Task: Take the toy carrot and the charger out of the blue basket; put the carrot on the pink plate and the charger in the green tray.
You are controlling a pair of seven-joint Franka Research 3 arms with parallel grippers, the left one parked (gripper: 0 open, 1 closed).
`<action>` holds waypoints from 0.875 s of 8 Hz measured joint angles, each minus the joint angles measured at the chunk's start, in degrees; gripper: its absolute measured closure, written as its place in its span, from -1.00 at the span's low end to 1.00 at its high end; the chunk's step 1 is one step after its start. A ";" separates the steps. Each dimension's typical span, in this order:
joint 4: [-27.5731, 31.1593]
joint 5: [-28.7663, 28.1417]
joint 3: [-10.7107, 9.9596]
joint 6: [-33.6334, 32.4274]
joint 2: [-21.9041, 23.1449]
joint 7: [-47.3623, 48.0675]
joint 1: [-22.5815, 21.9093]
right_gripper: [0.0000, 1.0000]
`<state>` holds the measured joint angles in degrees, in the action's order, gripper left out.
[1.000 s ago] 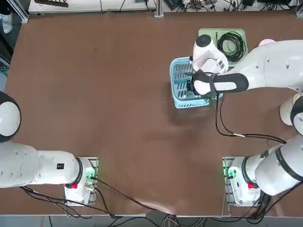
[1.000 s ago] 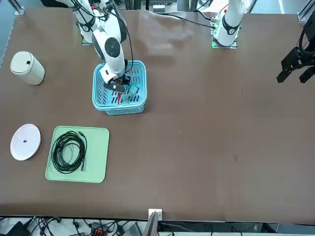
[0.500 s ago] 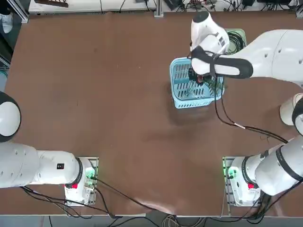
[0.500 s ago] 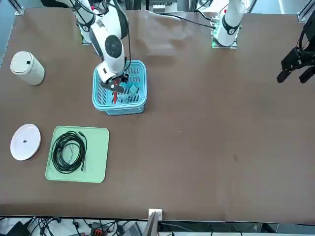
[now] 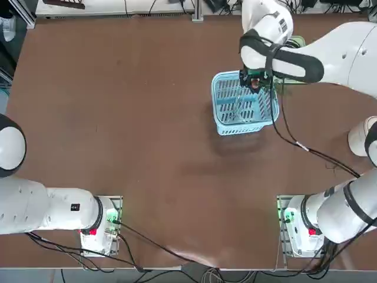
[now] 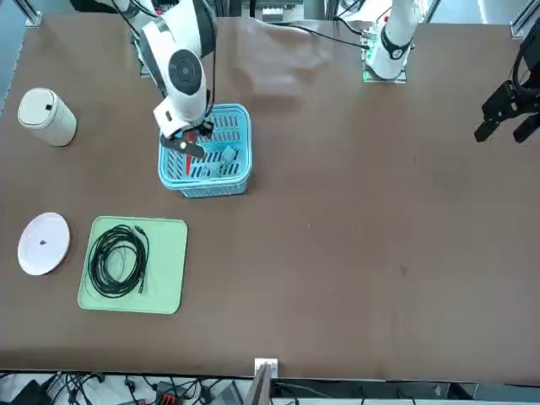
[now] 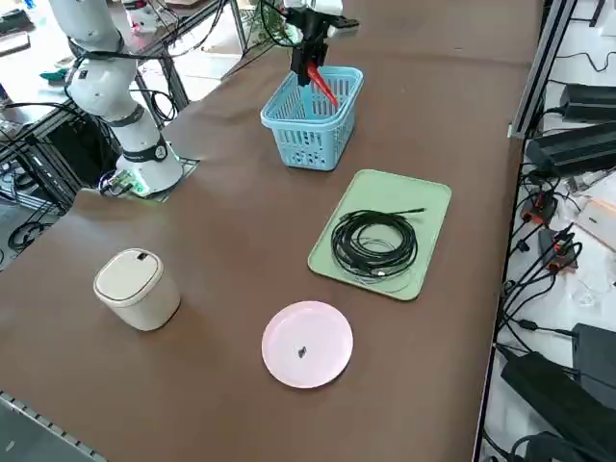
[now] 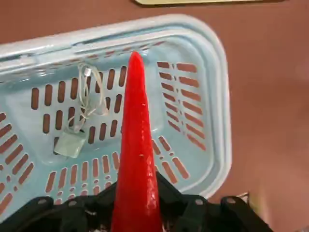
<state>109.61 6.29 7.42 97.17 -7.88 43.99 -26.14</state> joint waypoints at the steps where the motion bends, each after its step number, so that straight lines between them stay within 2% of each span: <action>1: -1.49 -0.02 -0.14 -2.76 0.48 -4.59 2.58 0.65; 4: -6.22 -0.35 -0.67 -10.45 3.28 -24.83 15.62 0.65; 7: -10.18 -0.37 -1.06 -11.68 3.05 -43.12 31.23 0.65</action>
<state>99.43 5.92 6.36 85.49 -4.83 0.87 5.09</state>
